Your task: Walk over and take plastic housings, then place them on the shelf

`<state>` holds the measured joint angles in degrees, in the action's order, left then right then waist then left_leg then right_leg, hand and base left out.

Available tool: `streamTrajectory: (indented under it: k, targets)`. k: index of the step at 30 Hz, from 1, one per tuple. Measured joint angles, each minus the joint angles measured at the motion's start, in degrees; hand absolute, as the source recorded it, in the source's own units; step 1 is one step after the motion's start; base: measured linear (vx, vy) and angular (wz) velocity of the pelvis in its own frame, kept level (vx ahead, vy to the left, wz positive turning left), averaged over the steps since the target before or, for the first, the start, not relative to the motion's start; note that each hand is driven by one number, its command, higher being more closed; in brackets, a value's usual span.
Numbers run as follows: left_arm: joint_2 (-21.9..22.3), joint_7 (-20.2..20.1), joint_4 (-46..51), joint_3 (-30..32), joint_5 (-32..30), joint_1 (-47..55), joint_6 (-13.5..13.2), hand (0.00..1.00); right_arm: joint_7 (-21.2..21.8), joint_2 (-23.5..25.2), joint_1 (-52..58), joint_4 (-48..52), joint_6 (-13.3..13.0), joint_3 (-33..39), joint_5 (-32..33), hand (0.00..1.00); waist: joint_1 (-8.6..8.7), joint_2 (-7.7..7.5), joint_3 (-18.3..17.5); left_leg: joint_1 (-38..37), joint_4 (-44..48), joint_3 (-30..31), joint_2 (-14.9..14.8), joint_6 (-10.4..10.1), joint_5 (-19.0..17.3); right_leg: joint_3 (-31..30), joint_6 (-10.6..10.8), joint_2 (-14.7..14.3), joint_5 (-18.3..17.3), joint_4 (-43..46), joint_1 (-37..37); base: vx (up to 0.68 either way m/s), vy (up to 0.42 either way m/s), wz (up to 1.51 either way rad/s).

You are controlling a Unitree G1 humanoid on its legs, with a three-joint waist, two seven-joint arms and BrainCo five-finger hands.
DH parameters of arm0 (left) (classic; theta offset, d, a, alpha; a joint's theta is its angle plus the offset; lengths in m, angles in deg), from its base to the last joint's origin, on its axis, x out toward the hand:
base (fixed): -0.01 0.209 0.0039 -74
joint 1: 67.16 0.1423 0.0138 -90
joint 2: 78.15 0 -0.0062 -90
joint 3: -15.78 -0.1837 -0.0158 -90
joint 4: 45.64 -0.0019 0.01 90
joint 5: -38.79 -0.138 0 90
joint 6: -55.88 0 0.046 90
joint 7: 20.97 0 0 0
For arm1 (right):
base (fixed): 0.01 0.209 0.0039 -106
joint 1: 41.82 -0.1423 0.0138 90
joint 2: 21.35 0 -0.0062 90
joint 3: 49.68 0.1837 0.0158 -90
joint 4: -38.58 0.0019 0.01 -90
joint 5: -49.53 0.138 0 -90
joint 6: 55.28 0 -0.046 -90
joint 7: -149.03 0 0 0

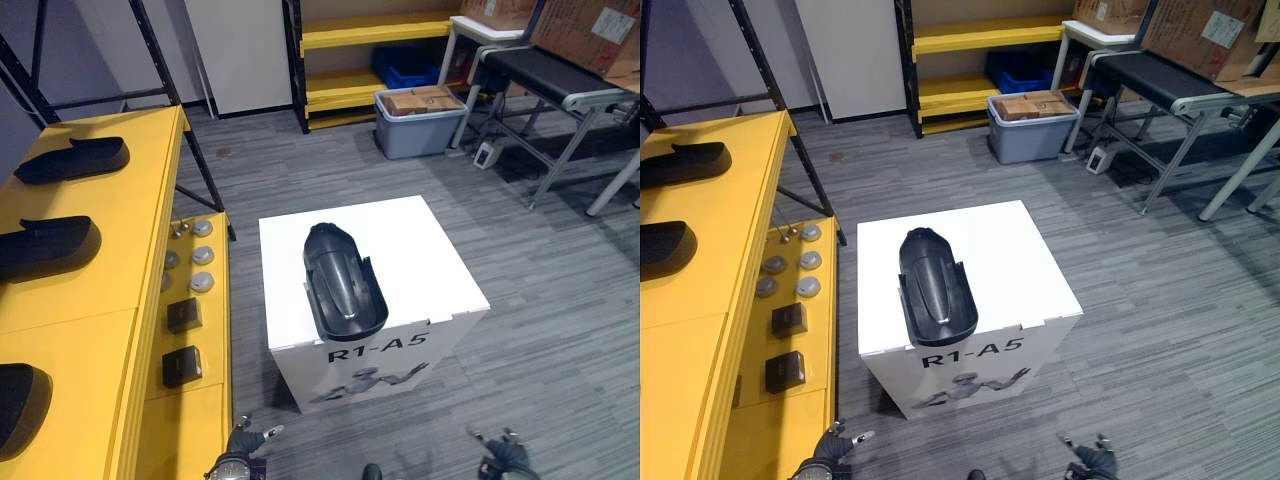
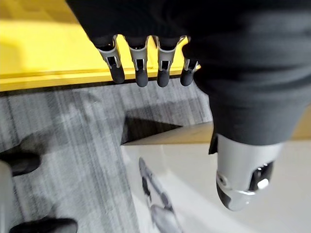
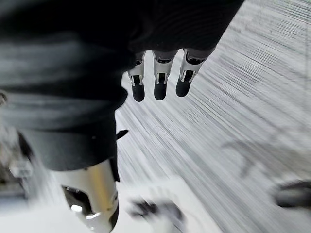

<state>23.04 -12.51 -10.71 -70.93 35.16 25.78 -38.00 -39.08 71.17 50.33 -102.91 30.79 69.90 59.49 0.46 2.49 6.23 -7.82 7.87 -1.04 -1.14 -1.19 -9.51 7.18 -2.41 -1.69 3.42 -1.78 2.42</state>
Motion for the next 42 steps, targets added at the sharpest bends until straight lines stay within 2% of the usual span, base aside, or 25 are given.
streamTrajectory:
  k: [3,8,10,14,16,18,22,24,27,28,34,36,42]
  targets:
    - [-0.1,-0.3,0.1,1.0,0.1,1.9,0.0,0.00,-0.5,-3.2,0.2,5.7,0.0,2.0,0.2,0.00,0.36,-0.38,-0.1,-0.3,-0.7,0.0,0.4,0.5,0.4,-0.2,0.2,0.3,0.5,-1.3,0.5,-0.04,0.066,-0.04]
    - [-0.3,-1.6,0.0,2.0,0.8,5.3,-0.1,0.00,-1.1,-6.9,0.1,26.4,-1.0,-0.6,0.2,0.00,0.71,-1.02,-0.5,-0.7,-2.8,0.6,0.1,0.6,0.4,-0.4,0.2,-0.1,1.9,-3.2,0.6,-0.08,0.039,0.00]
    - [-0.9,-1.8,0.1,2.0,1.7,5.8,-0.5,0.00,-0.7,-6.9,-0.6,35.6,-2.6,-5.2,0.2,0.00,0.59,-1.69,-0.7,-1.0,-4.0,1.2,-0.3,0.6,0.4,-0.4,0.1,-0.6,2.0,-3.5,0.3,-0.11,0.007,-0.01]
    - [-1.6,-2.6,0.1,1.9,2.3,5.8,-1.1,0.00,1.2,-6.8,-2.7,43.0,-4.6,-12.9,0.0,0.00,-0.11,-2.82,-0.6,-0.9,-4.2,1.2,-0.7,0.7,0.4,-0.5,0.5,-0.6,2.1,-3.5,-0.1,-0.09,-0.020,-0.03]
    - [-1.7,-2.7,0.1,1.9,2.3,5.9,-1.3,0.00,1.9,-6.8,-4.0,44.8,-5.4,-16.4,-0.3,0.00,-0.35,-2.77,-0.7,-0.7,-4.2,1.3,-0.8,0.6,0.4,-0.3,0.5,-0.7,2.1,-3.5,-0.1,-0.03,-0.008,0.01]
    - [-1.7,-3.0,0.0,1.9,2.3,6.1,-1.5,0.00,2.7,-6.8,-6.2,44.9,-5.6,-20.6,-1.7,0.00,-0.77,-2.72,-0.6,-0.3,-4.2,1.5,-0.9,0.6,0.6,-0.1,0.4,-0.7,2.2,-3.5,-0.5,0.01,0.000,0.02]
    - [-1.7,-3.3,0.2,1.8,2.3,6.1,-1.7,0.00,3.7,-6.8,-7.9,43.8,-5.6,-24.8,-4.7,0.00,-1.44,-2.67,-0.6,0.0,-4.1,3.1,-1.0,0.7,0.8,1.3,-0.2,-0.6,2.6,-3.4,-0.3,0.06,0.004,0.21]
    - [-1.8,-3.3,0.2,1.8,2.3,6.3,-1.7,0.00,3.8,-6.4,-10.6,40.4,-5.1,-27.9,-7.8,0.00,-1.61,-2.61,-0.6,0.0,-4.0,3.4,-0.9,0.6,0.8,1.7,-0.2,-0.6,2.6,-3.2,-0.3,0.07,0.040,0.09]
    - [-1.7,-3.2,0.2,1.6,2.3,6.3,-1.7,0.00,3.2,-4.1,-13.8,34.4,-3.3,-28.6,-13.1,0.00,-1.74,-2.55,-0.5,0.2,-3.9,4.4,-0.7,0.7,0.8,2.9,-0.2,-0.2,2.6,-3.2,0.0,0.03,0.048,0.16]
    - [-1.7,-3.1,0.4,0.8,2.3,6.2,-1.7,0.00,2.5,-3.4,-14.5,32.1,-2.6,-28.7,-14.8,0.00,-2.30,-2.52,-0.5,0.3,-3.9,4.6,-0.6,0.7,0.8,3.0,-0.1,-0.1,2.6,-3.2,0.1,0.00,0.045,0.15]
    - [-1.9,-2.4,0.7,-0.4,2.3,6.1,-1.6,0.00,0.2,0.4,-19.6,20.4,0.5,-30.1,-18.8,0.00,-3.68,-2.47,0.4,1.1,-4.3,6.0,-0.1,0.9,1.4,4.3,-0.1,0.5,2.6,-3.5,-0.3,-0.03,0.025,0.11]
    - [-1.9,-2.3,0.7,-0.4,2.3,5.9,-1.6,0.00,-0.5,1.1,-21.1,17.6,0.7,-30.4,-19.8,0.00,-4.59,-2.48,1.1,1.2,-4.9,6.2,0.0,0.8,1.9,4.4,-0.1,0.6,2.6,-3.5,-0.6,-0.03,0.002,0.07]
    - [-2.7,-1.6,0.5,-2.0,2.3,5.8,-1.3,0.00,-2.5,2.1,-30.2,7.4,0.8,-30.8,-23.0,0.00,-4.51,-2.68,1.8,1.8,-5.8,6.5,0.1,0.8,2.6,4.7,0.0,0.8,2.7,-3.5,-1.4,-0.01,0.000,0.01]
